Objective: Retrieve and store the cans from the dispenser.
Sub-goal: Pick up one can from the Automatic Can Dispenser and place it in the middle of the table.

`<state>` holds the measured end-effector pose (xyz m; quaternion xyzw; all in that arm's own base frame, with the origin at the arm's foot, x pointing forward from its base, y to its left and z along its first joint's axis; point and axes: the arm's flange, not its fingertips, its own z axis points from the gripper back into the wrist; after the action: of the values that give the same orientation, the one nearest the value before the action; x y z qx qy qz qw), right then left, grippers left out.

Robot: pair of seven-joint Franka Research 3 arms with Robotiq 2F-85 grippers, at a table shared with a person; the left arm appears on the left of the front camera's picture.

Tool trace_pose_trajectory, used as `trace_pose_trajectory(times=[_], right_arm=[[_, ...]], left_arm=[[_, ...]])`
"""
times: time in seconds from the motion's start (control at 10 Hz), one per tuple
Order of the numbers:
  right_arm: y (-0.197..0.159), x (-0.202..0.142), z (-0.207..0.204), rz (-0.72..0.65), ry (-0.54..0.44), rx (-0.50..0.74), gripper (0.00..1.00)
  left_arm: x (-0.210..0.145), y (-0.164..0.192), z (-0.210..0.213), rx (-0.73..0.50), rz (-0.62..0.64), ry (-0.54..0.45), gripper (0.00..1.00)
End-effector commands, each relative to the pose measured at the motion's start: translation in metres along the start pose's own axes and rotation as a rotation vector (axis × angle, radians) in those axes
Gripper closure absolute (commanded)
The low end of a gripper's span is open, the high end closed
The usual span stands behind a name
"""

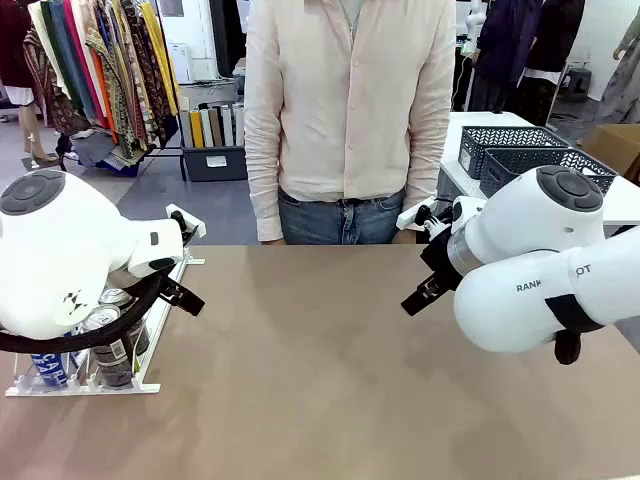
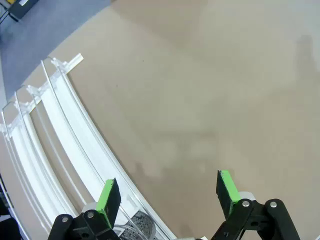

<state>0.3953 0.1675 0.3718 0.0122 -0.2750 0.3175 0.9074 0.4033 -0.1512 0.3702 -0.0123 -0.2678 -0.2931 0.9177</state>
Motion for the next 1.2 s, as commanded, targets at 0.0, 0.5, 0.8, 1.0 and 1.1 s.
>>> trace_pose_trajectory(times=[0.0,0.5,0.8,1.0,1.1], right_arm=[[0.0000,0.0000,0.0000,0.000,0.000,0.000,0.00],[0.0000,0.0000,0.0000,0.000,0.000,0.000,0.00],[0.0000,0.0000,0.0000,0.000,0.000,0.000,0.00],[0.0000,0.0000,0.0000,0.000,0.000,0.000,0.00],[0.0000,0.0000,0.0000,0.000,0.000,0.000,0.00]], left_arm=[[0.0001,0.0000,0.0001,0.000,0.000,0.000,0.00],[0.0001,0.0000,0.0001,0.000,0.000,0.000,0.00],[0.0001,0.0000,0.0001,0.000,0.000,0.000,0.00],[0.0001,0.0000,0.0001,0.000,0.000,0.000,0.00],[0.0001,0.0000,0.0001,0.000,0.000,0.000,0.00]])
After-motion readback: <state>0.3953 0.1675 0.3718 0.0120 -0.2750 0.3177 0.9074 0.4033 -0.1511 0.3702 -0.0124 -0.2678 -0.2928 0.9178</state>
